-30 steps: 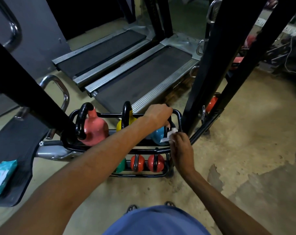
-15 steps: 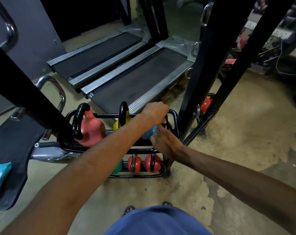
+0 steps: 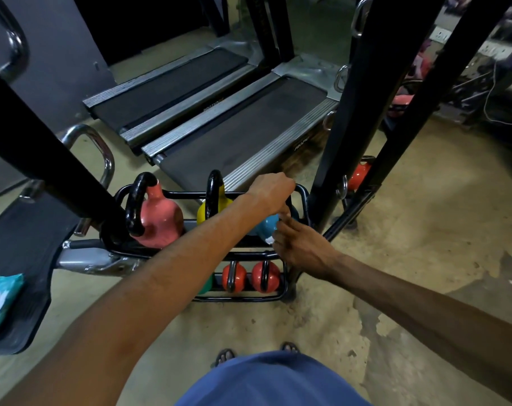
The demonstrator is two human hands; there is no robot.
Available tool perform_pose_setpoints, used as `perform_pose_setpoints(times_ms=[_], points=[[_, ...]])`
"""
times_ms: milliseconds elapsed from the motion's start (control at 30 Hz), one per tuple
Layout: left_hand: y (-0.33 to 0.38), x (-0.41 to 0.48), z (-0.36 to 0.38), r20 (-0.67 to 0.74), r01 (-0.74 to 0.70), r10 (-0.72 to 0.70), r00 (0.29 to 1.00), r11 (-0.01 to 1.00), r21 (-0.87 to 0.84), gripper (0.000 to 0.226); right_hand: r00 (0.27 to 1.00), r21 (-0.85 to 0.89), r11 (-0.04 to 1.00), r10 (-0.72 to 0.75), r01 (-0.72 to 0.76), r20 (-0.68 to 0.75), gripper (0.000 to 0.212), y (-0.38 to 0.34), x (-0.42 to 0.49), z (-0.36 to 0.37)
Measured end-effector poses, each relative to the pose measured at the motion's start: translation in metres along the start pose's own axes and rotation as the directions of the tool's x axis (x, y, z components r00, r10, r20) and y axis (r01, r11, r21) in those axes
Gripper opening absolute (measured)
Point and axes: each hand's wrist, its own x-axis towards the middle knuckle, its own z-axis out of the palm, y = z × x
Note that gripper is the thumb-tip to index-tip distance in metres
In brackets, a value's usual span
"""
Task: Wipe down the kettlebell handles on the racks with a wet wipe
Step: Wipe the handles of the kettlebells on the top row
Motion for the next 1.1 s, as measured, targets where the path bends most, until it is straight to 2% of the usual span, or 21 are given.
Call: perform_pose_setpoints(times_ms=[67,100,133,167,233,300,333,367,467,500,533,600,633,667,767,867,933,1000,1033,1067,1100], points=[[-0.001,0.000,-0.001,0.005,0.010,-0.010,1.000,1.000,-0.027,0.043,0.984,0.080,0.993,0.103,-0.092,-0.147,0.026,0.002,-0.024,0.011],[-0.002,0.000,-0.001,0.007,0.014,-0.013,1.000,0.999,-0.042,0.043,0.951,0.190,0.963,0.231,-0.193,-0.206,0.031,-0.003,-0.027,0.015],[-0.003,0.000,-0.002,0.011,0.016,-0.015,1.000,0.998,-0.054,0.043,0.887,0.347,0.884,0.402,-0.312,-0.226,0.033,-0.011,-0.024,0.017],[-0.004,0.000,-0.002,0.014,0.016,-0.015,1.000,0.998,-0.061,0.042,0.785,0.511,0.752,0.581,-0.417,-0.215,0.031,-0.023,-0.017,0.020],[-0.004,0.000,-0.002,0.013,0.018,-0.017,1.000,0.998,-0.065,0.041,0.510,0.790,0.384,0.854,-0.477,-0.108,0.019,-0.043,-0.005,0.019],[-0.005,-0.001,-0.001,0.007,0.024,-0.024,1.000,0.997,-0.076,0.042,0.278,0.921,0.019,0.955,-0.390,0.098,0.005,-0.053,0.004,0.016],[-0.005,-0.001,0.001,0.001,0.024,-0.024,1.000,0.996,-0.084,0.043,0.224,0.933,-0.144,0.948,-0.330,0.226,0.004,-0.053,0.008,0.016],[-0.006,-0.002,0.002,-0.007,0.022,-0.023,1.000,0.996,-0.091,0.044,0.205,0.915,-0.270,0.919,-0.298,0.338,0.008,-0.048,0.013,0.015],[-0.005,-0.004,0.004,-0.022,0.017,-0.019,1.000,0.995,-0.095,0.045,0.211,0.809,-0.565,0.781,-0.163,0.588,0.025,-0.017,0.028,0.009],[-0.005,-0.004,0.004,-0.022,0.017,-0.019,1.000,0.995,-0.097,0.046,0.224,0.755,-0.643,0.723,-0.127,0.654,0.029,-0.007,0.032,0.008],[-0.005,-0.004,0.005,-0.021,0.016,-0.018,1.000,0.995,-0.101,0.046,0.249,0.725,-0.679,0.686,-0.115,0.683,0.031,0.001,0.033,0.009],[-0.006,-0.004,0.007,-0.026,0.011,-0.014,1.000,0.995,-0.100,0.047,0.348,0.718,-0.672,0.639,-0.182,0.686,0.038,0.012,0.030,0.011],[-0.006,-0.003,0.007,-0.030,0.006,-0.009,0.999,0.996,-0.093,0.047,0.370,0.711,-0.670,0.618,-0.213,0.693,0.041,0.016,0.029,0.009],[-0.006,-0.002,0.008,-0.035,0.001,-0.004,0.999,0.996,-0.089,0.046,0.374,0.700,-0.683,0.606,-0.208,0.702,0.037,0.020,0.029,0.010],[-0.007,-0.002,0.012,-0.044,-0.008,0.003,0.999,0.995,-0.101,0.045,0.320,0.693,-0.697,0.624,-0.185,0.713,0.025,0.026,0.031,0.012],[-0.009,-0.003,0.019,-0.046,0.001,-0.006,0.999,0.993,-0.116,0.045,0.369,0.697,-0.687,0.606,-0.203,0.705,0.028,0.011,0.030,0.020],[-0.012,-0.002,0.021,-0.042,0.004,-0.010,0.999,0.991,-0.133,0.039,0.346,0.729,-0.655,0.649,-0.200,0.678,0.025,0.006,0.027,0.018],[-0.016,-0.001,0.019,-0.030,0.015,-0.020,0.999,0.988,-0.152,0.034,0.253,0.825,-0.521,0.786,-0.218,0.563,0.017,-0.002,0.022,0.009],[-0.018,0.001,0.017,-0.025,0.023,-0.027,0.999,0.987,-0.161,0.037,0.229,0.878,-0.401,0.858,-0.263,0.460,0.011,-0.010,0.019,0.002],[-0.021,0.003,0.014,-0.020,0.029,-0.033,0.999,0.985,-0.170,0.041,0.246,0.916,-0.240,0.913,-0.321,0.325,0.007,-0.020,0.017,-0.003],[-0.023,0.005,0.011,-0.010,0.034,-0.036,0.999,0.984,-0.172,0.044,0.305,0.928,-0.050,0.937,-0.368,0.171,0.008,-0.029,0.014,-0.004]])
